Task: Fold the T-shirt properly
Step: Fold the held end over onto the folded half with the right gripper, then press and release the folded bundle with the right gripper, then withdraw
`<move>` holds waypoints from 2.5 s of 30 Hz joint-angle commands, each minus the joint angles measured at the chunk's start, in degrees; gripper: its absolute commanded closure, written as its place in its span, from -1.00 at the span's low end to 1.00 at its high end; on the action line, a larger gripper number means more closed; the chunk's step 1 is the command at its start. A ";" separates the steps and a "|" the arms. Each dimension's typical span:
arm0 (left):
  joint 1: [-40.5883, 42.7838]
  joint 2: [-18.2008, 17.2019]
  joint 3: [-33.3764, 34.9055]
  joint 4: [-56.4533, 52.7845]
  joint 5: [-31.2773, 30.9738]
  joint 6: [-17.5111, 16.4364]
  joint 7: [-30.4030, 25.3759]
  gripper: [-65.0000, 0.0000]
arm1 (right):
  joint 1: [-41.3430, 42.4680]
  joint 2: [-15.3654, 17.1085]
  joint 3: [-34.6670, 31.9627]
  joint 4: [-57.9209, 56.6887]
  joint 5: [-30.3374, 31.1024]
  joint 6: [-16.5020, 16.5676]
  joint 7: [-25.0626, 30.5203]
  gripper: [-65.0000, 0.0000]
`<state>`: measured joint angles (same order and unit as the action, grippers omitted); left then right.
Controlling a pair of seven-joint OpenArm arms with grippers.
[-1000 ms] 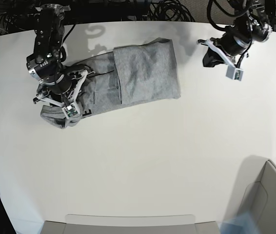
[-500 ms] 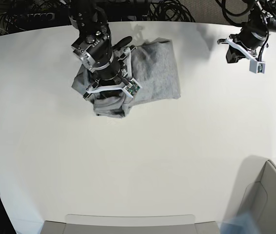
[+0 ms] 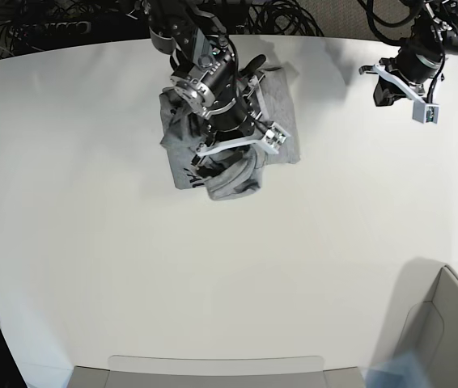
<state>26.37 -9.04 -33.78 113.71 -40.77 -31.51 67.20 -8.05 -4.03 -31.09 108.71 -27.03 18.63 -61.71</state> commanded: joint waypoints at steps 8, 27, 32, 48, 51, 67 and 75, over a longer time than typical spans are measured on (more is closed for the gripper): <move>-0.04 -0.50 -0.64 0.62 -0.76 -0.19 -1.05 0.96 | -0.96 -0.76 -6.32 0.26 0.08 -0.30 1.01 0.50; -0.22 -0.15 -12.33 -1.75 -1.03 -0.10 -1.13 0.96 | 0.10 -4.97 -14.23 6.85 -0.01 -0.30 8.39 0.38; -0.22 0.38 -12.15 -1.75 -1.03 -0.10 -1.13 0.96 | -0.61 -4.63 -7.46 8.09 -0.09 -0.30 6.99 0.49; -1.45 0.29 -6.53 -2.11 -0.76 -0.10 -1.13 0.96 | -3.33 -0.67 5.11 7.21 0.34 0.14 4.00 1.00; -1.45 0.29 -6.53 -2.11 -0.76 -0.10 -1.13 0.96 | 0.01 -1.02 3.18 1.23 0.43 0.14 4.00 1.00; -1.45 0.38 -6.53 -2.11 -1.12 -0.10 -1.13 0.96 | 28.85 -4.89 -3.24 -26.11 19.95 -0.39 8.04 1.00; -1.45 0.38 -3.28 -2.11 -1.03 -0.10 -1.22 0.96 | 26.21 -4.80 -3.94 -26.02 25.93 0.14 6.28 1.00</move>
<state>24.77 -8.05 -36.86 110.74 -41.04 -31.33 67.00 16.53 -7.81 -35.03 81.60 -1.65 18.79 -56.90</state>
